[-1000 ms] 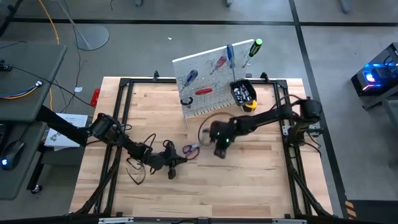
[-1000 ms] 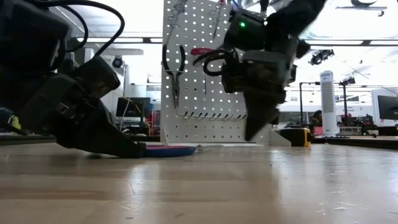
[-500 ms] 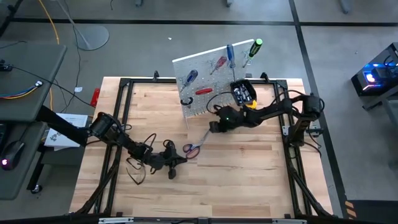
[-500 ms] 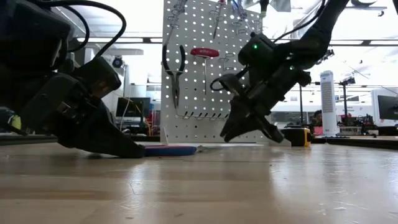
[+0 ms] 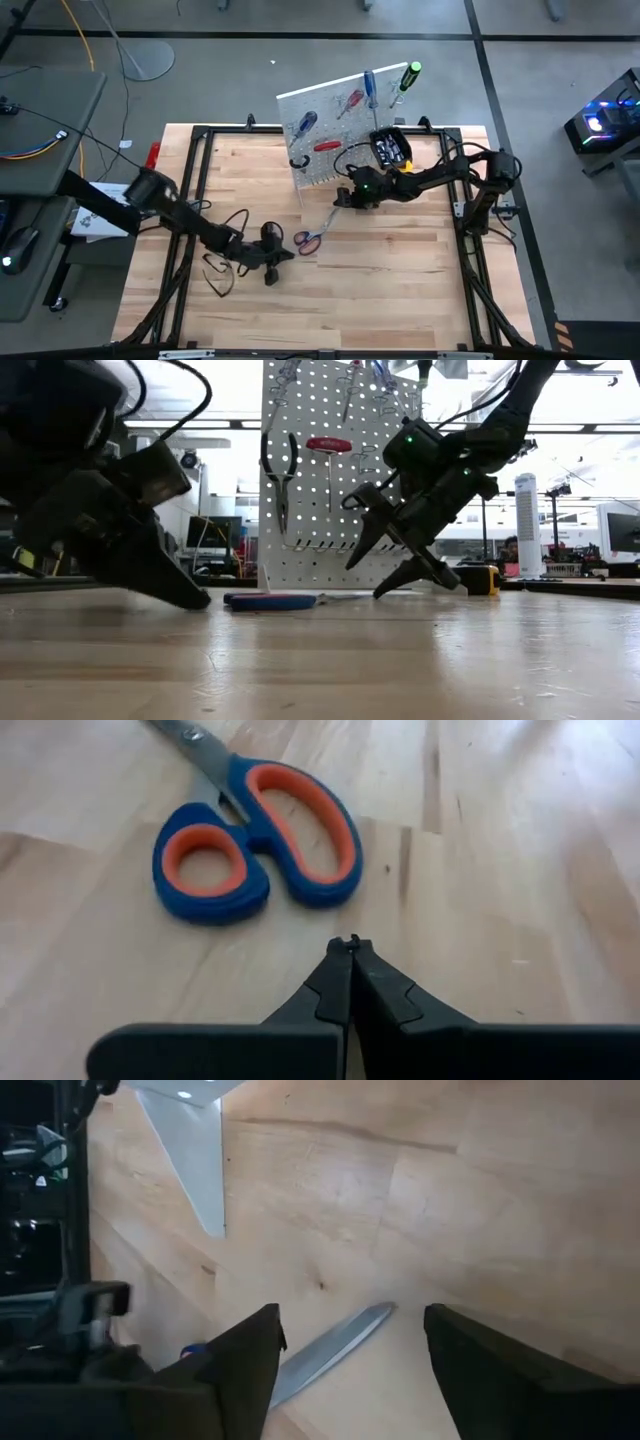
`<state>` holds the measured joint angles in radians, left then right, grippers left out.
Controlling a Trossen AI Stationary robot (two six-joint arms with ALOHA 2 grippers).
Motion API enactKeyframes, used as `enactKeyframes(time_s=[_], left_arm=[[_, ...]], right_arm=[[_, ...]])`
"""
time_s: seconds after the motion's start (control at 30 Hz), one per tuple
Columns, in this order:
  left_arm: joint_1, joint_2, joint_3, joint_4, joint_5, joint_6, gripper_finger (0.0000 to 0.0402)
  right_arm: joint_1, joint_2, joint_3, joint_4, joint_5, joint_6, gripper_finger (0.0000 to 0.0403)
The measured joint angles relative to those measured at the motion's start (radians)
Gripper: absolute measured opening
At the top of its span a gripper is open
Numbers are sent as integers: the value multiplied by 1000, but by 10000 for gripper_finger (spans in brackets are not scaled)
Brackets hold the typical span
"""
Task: Hang tools onto peg board
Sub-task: Hang the blue scissors on the peg board
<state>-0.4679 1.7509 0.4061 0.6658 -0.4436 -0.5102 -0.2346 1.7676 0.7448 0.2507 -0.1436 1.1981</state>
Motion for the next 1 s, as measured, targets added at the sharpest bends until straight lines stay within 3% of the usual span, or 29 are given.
enactKeyframes(time_s=[0.17, 0.37, 0.77, 1.0], left_arm=[[-6, -114, 35, -212, -3, 8, 0], [-2, -162, 37, -226, -44, -13, 0], [4, -165, 39, -236, -29, -89, 0], [4, -165, 40, -228, -18, -105, 0]], right_arm=[[-1, 0, 20, 12, 38, -97, 240], [10, 36, 130, -6, 15, -354, 240], [125, 196, 383, -404, -25, -828, 240], [204, 189, 389, -545, 1, -900, 240]])
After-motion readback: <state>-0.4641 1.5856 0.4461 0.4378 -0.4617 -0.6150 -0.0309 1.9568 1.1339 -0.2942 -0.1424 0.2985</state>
